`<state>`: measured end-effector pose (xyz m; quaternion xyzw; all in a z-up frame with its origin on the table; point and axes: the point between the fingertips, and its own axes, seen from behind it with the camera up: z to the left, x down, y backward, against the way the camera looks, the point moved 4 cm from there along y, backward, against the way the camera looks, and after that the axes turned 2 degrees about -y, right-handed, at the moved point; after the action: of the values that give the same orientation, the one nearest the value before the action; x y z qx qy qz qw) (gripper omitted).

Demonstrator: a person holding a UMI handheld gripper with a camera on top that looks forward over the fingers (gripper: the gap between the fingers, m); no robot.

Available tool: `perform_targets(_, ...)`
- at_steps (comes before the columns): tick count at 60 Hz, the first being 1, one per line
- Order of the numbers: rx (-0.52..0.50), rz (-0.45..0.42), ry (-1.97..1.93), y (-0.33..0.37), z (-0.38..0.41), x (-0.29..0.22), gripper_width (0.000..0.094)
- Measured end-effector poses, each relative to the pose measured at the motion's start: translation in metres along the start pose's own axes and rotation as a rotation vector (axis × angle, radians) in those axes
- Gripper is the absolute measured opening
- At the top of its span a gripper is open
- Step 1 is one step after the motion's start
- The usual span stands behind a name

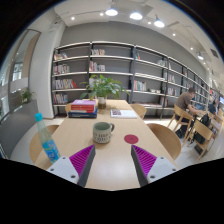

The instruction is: Pour water

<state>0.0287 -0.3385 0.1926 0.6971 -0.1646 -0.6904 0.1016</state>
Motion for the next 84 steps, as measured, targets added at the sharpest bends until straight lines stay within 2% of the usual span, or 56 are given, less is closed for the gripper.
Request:
perform_targets(6, -0.046, 0.023, 0.015, 0.002, 0.017, 0.01, 0.0718)
perform_targets(7, -0.054, 0.022, 0.015, 0.004, 0.034, 0.026, 0.0716)
perform_targets(24, -0.245, 0.045, 0.027, 0.02, 0.147, 0.071, 0.0725)
perform_targets(34, -0.32, 0.046, 0.022, 0.009, 0.208, 0.075, 0.0726)
perform_targets(62, -0.342, -0.063, 0.027, -0.092, 0.271, 0.042, 0.0716)
perform_targets(67, -0.33, -0.106, 0.014, -0.104, 0.274, 0.037, 0.0609)
perform_targets(68, -0.326, -0.114, 0.01, -0.105, 0.273, 0.036, 0.0543)
perform_targets(80, -0.342, -0.161, -0.024, -0.113, 0.275, 0.032, 0.0365)
perform_targets(84, -0.335, -0.148, -0.041, -0.116, 0.273, 0.03, 0.0363)
